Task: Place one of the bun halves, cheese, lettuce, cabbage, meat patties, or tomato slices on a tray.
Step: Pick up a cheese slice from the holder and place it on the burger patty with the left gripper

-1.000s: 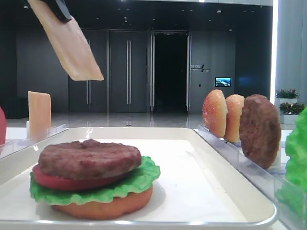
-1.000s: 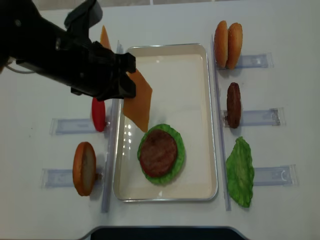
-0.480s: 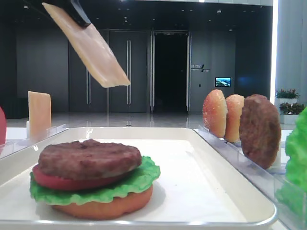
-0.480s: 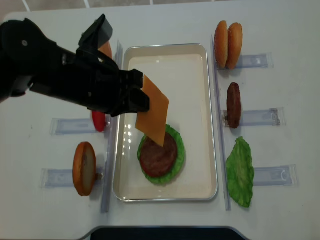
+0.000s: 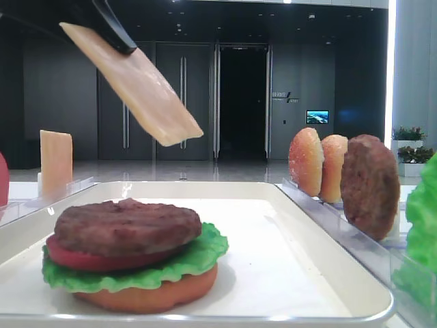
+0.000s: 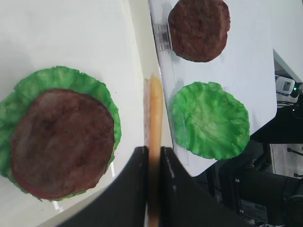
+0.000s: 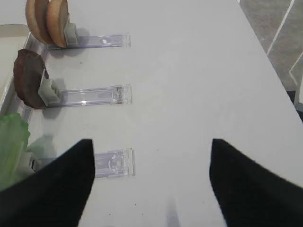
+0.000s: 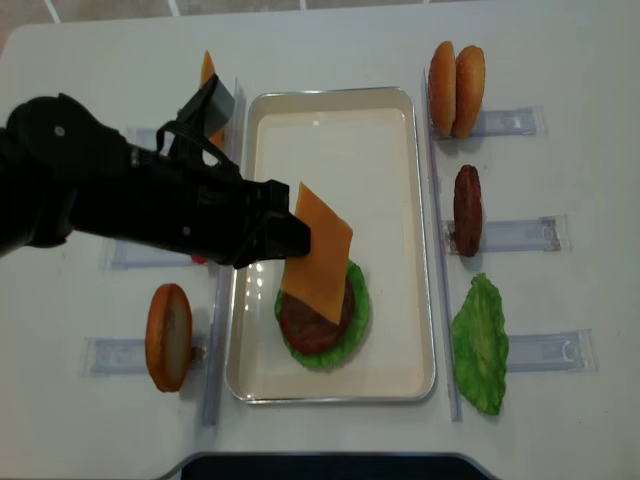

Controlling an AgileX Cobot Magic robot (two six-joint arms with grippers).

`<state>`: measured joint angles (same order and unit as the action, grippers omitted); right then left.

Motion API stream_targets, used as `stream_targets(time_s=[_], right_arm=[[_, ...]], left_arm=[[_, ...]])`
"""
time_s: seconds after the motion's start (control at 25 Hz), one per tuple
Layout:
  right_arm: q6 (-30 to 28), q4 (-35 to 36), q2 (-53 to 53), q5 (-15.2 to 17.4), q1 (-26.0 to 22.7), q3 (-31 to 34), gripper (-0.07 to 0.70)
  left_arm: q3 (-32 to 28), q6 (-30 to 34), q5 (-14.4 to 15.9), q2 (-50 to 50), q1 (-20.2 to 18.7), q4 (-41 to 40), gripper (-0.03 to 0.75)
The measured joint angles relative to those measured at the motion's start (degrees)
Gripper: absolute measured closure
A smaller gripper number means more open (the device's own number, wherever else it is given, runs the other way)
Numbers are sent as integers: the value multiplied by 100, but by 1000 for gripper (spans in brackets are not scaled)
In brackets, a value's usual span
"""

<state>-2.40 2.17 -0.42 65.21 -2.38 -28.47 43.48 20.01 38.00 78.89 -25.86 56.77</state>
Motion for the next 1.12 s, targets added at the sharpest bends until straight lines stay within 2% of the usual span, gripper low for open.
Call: stream_targets(time_s=[0.2, 0.48, 1.12], right_arm=[[0, 0, 0, 0, 0, 0, 117], [0, 0, 0, 0, 0, 0, 117], [0, 0, 0, 0, 0, 0, 117]], left_arm=[[-278, 206, -67, -5, 0, 130, 682], [-558, 815, -302, -5, 0, 679, 682], [-653, 1054, -488, 22, 0, 815, 682]])
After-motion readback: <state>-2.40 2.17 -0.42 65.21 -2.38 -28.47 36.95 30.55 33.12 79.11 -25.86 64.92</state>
